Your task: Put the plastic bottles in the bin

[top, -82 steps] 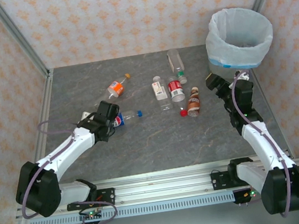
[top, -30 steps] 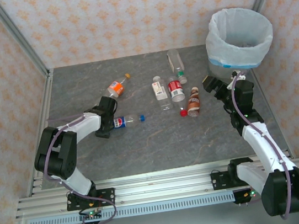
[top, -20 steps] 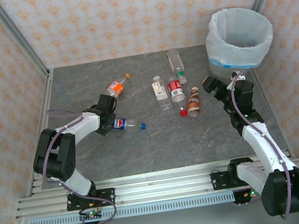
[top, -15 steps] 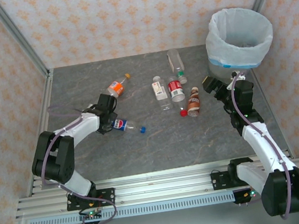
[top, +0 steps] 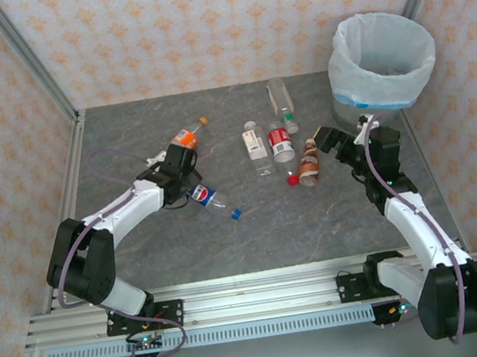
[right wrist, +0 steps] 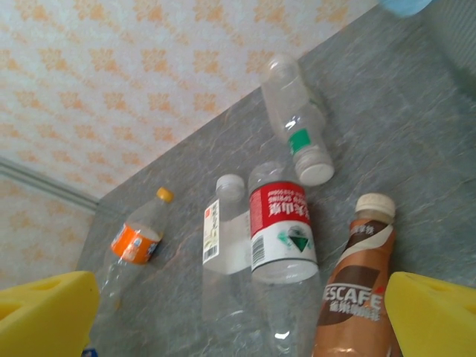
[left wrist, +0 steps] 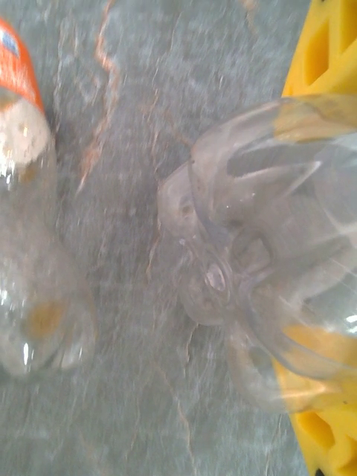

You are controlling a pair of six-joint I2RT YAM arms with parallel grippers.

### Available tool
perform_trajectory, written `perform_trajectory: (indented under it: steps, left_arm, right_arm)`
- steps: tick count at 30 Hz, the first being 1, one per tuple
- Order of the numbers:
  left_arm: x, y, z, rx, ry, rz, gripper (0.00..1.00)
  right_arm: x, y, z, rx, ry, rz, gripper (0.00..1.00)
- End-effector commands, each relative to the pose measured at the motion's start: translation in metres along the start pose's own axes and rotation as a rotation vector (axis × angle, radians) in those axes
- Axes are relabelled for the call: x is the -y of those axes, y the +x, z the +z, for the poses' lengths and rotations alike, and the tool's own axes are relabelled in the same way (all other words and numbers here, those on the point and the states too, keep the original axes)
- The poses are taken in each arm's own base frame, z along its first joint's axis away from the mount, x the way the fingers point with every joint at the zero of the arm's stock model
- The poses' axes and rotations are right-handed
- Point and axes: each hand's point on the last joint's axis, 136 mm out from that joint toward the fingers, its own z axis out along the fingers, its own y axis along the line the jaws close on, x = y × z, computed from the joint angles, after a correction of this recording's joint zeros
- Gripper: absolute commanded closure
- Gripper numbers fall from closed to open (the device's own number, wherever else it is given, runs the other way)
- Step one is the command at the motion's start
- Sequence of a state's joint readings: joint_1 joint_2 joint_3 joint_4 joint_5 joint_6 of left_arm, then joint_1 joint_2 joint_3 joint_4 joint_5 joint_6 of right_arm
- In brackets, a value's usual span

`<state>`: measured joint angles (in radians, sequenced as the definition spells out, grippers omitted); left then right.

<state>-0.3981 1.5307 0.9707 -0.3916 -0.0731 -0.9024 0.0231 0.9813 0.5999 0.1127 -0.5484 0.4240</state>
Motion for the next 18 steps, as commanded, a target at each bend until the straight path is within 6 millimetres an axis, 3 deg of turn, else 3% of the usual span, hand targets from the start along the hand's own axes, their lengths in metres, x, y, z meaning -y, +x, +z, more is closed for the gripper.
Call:
perform_trajectory:
  steps: [1, 12, 18]
  left_arm:
    - [0.038, -0.011, -0.019, 0.014, 0.164, 0.048, 0.57]
    - [0.110, -0.002, -0.043, -0.006, 0.467, 0.165, 0.57]
    - [0.139, 0.002, -0.057, -0.013, 0.576, 0.240, 0.57]
  right_arm:
    - [-0.013, 0.024, 0.007, -0.085, -0.046, -0.039, 0.01]
    - [-0.070, 0.106, 0.050, -0.343, -0.192, -0.035, 0.01]
    - [-0.111, 0.143, 0.054, -0.478, -0.326, -0.050, 0.01]
